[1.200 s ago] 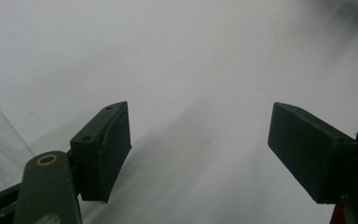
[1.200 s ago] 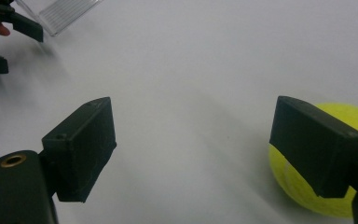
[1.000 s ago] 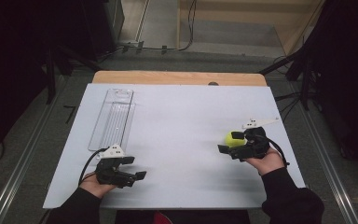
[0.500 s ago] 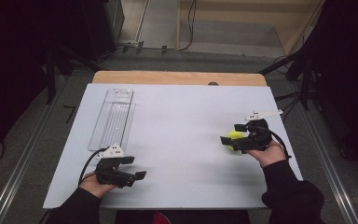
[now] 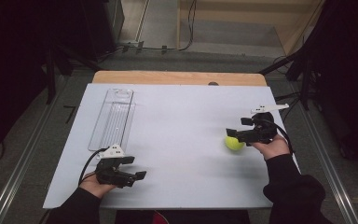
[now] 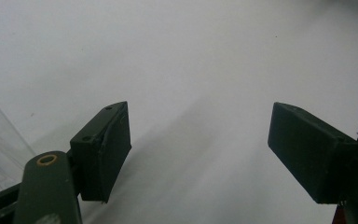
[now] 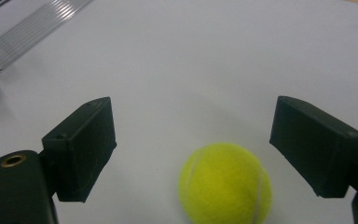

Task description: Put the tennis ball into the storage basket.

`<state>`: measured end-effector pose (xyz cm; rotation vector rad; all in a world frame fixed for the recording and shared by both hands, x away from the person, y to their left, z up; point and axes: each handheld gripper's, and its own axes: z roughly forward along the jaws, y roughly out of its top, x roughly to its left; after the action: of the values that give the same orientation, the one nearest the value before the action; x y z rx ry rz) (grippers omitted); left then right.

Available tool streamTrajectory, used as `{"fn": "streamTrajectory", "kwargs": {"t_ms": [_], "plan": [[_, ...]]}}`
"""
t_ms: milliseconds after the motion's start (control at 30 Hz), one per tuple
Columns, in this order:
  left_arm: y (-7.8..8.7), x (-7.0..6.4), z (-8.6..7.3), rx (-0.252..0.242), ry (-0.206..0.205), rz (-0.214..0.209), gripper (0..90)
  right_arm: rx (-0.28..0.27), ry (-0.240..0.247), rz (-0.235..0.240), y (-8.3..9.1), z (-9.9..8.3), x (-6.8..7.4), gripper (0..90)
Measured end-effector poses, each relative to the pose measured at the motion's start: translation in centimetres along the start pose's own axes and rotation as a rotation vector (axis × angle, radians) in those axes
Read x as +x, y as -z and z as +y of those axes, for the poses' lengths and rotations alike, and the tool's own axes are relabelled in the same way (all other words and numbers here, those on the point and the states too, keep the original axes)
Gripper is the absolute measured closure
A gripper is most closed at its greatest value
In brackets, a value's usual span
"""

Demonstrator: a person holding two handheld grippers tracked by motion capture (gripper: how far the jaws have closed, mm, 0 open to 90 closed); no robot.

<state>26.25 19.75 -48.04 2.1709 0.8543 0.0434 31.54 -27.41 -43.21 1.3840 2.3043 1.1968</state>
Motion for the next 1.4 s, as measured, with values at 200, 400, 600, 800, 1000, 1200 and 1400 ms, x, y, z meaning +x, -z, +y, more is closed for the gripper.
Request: {"fn": "streamTrajectory", "kwargs": {"t_ms": [200,400,600,800,1000,1200,1400], "plan": [[0.0,0.0,0.0,0.001,-0.002,-0.002,22.0,0.004,-0.018,-0.029,-0.3,0.1,-0.9,12.2],[-0.1,0.0,0.1,0.002,-0.002,-0.003,22.0,-0.010,-0.029,-0.045,-0.3,0.2,-1.3,12.2],[-0.1,0.0,0.1,0.000,-0.003,-0.006,22.0,-0.017,-0.034,-0.061,-0.3,0.1,-1.5,12.2],[-0.1,0.0,0.1,0.002,-0.007,-0.006,22.0,-0.026,-0.049,-0.067,-0.3,-0.2,-1.7,12.2],[-0.1,0.0,0.1,0.000,-0.005,-0.008,22.0,-0.023,-0.062,-0.057,-0.7,-0.6,-1.9,12.2],[0.0,0.0,0.2,0.001,-0.011,-0.007,22.0,-0.013,-0.056,-0.057,-1.2,-1.1,-1.7,12.2],[0.0,-0.1,0.2,0.003,-0.016,-0.006,22.0,-0.003,-0.062,-0.058,-1.7,-1.5,-1.6,12.2]]}}
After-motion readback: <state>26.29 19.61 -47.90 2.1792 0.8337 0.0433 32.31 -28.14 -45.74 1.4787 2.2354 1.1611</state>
